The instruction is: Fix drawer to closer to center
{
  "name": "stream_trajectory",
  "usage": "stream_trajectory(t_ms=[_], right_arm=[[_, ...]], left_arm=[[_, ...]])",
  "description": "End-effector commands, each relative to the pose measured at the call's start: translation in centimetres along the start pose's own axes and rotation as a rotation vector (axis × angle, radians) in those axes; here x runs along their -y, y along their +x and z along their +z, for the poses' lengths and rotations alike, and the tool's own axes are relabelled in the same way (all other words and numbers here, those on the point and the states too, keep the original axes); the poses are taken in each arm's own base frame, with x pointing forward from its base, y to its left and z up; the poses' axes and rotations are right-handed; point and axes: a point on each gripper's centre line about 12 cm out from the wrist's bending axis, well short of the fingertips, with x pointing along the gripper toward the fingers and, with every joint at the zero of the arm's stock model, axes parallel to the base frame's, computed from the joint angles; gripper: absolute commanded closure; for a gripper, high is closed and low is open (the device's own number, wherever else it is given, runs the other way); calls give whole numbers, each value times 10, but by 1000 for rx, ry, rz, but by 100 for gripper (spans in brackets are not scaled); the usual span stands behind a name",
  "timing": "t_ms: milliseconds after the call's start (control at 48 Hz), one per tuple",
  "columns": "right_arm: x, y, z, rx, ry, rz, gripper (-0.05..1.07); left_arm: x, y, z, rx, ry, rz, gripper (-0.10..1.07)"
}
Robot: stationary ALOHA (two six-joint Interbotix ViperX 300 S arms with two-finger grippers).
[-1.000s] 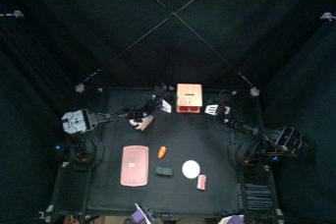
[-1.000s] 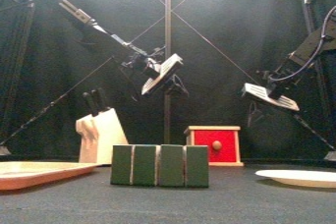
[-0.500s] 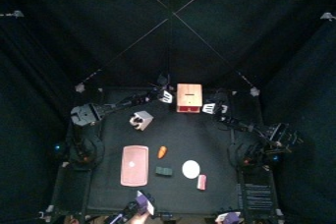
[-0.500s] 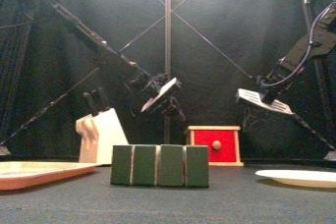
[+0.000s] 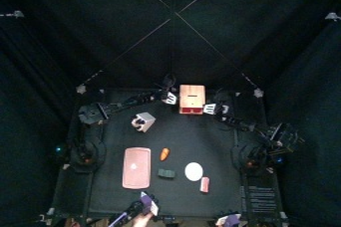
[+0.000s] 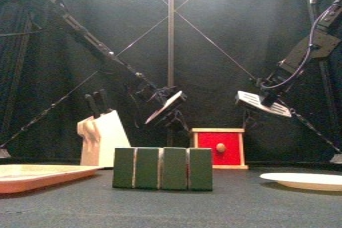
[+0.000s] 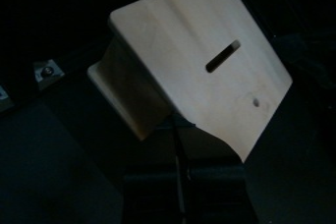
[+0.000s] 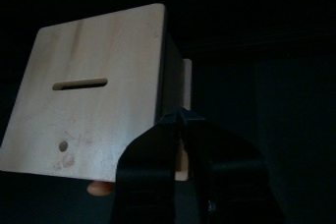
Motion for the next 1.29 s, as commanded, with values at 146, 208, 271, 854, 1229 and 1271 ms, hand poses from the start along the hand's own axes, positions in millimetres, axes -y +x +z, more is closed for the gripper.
stream_trajectory(t_ms=[146, 208, 271, 854, 1229, 1271], right_arm=[[-14, 4, 5, -14, -10, 47, 53], [-15, 5, 4, -19, -11, 49, 53], [-15, 5, 4, -24, -12, 52, 53], [-28, -30, -19, -80, -27, 153, 53], [-11, -65, -27, -84, 5, 205, 53], [-12, -68, -28, -89, 5, 218, 53]], left_arm=[[10, -8, 16, 34, 11, -24, 83], [11, -8, 17, 35, 13, -25, 83], [12, -9, 17, 35, 15, -26, 83], [51, -31, -2, -114, 137, -105, 83], [91, -35, -30, -195, 218, -168, 83], [93, -36, -33, -201, 222, -172, 83]])
